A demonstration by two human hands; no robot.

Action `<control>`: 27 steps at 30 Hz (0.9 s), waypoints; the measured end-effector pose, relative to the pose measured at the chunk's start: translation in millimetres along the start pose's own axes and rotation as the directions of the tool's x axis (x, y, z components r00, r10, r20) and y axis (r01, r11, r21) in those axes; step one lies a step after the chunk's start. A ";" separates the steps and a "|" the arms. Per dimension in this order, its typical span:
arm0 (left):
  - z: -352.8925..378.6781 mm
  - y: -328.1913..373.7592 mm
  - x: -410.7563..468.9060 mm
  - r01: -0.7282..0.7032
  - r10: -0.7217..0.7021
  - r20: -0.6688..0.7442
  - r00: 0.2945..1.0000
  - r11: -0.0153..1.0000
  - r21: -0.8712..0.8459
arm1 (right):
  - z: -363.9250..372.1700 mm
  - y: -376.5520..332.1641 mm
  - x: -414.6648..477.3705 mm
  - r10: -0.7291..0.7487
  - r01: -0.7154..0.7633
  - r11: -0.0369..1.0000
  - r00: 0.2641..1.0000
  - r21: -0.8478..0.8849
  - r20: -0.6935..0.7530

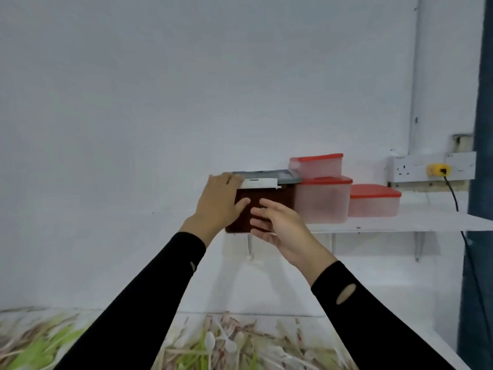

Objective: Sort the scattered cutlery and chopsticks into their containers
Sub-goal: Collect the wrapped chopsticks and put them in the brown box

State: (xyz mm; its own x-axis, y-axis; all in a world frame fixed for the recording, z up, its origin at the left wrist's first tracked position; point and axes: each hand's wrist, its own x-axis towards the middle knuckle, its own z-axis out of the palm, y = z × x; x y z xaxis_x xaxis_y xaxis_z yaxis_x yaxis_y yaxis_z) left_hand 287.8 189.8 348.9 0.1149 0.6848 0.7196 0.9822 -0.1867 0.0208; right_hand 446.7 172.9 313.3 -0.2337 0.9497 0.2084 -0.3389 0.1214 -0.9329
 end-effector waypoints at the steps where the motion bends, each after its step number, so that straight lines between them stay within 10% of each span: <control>1: 1.7 -1.7 -1.8 -0.019 0.019 0.004 1.000 0.999 -0.027 | 4.0 -0.4 0.8 0.022 -0.022 0.998 1.000 0.050 -0.009; 11: -23.1 -4.4 -80.3 -0.300 0.250 -0.206 0.946 0.917 -0.265 | 24.3 35.9 -36.3 0.029 0.005 0.989 0.973 0.150 -0.227; 14: -18.0 -53.0 -90.5 0.073 -0.132 -0.283 0.950 0.975 -0.210 | 2.0 55.8 -62.6 0.009 -0.008 1.000 0.971 0.006 -0.239; 17: -15.7 -87.7 -117.4 0.447 -0.470 -0.039 0.882 0.859 -0.250 | -24.1 72.9 -88.7 -0.001 -0.053 0.972 0.974 -0.230 -0.228; 24: 25.9 -83.9 -208.4 0.483 -0.508 0.060 0.859 0.768 -0.421 | -78.7 87.4 -121.8 0.022 -0.098 0.920 0.980 -0.380 -0.199; 27: 34.1 -79.9 -228.8 0.648 -0.550 0.362 0.752 0.521 -0.555 | -103.3 87.0 -137.6 0.043 -0.091 0.967 0.979 -0.236 -0.200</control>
State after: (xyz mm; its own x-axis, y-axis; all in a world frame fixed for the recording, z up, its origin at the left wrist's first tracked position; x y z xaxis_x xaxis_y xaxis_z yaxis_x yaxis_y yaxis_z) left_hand 188.1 72.1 158.9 -0.4001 0.8731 0.2787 0.5042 -0.0442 0.8624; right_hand 543.5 82.6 173.1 -0.0616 0.9926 0.1051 -0.0914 0.0992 -0.9909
